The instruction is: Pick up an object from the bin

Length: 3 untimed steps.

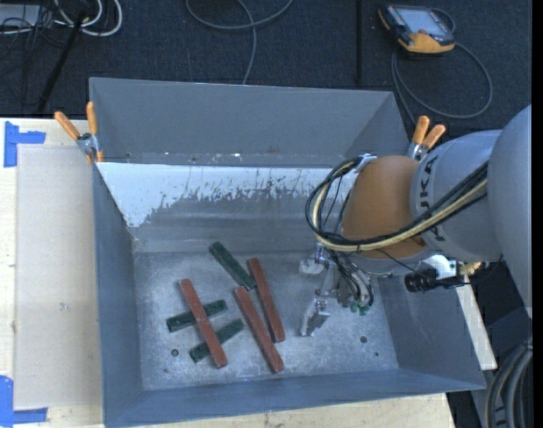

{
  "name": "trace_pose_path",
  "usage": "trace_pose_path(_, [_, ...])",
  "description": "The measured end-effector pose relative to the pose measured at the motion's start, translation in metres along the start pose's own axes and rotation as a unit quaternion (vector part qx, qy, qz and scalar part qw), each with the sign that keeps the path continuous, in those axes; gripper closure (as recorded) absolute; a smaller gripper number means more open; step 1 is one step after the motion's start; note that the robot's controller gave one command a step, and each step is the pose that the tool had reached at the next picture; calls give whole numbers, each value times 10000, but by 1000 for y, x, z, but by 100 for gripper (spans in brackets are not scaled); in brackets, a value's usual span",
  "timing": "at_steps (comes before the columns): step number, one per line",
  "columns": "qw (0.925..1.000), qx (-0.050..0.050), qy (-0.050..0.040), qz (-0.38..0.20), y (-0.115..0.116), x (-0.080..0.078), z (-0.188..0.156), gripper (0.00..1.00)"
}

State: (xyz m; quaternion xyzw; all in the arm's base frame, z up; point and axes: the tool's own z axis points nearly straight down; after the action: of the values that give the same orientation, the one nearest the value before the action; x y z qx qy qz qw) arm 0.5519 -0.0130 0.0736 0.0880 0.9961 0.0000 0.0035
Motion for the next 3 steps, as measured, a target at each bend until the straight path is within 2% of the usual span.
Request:
trace_pose_path(1, [9972, -1, 33, -746, 107, 18, -5, 100])
trace_pose_path(2, [9972, 2, 34, -751, 106, 18, -5, 0])
trace_pose_path(3, [9971, 3, 34, -754, 106, 18, -5, 0])
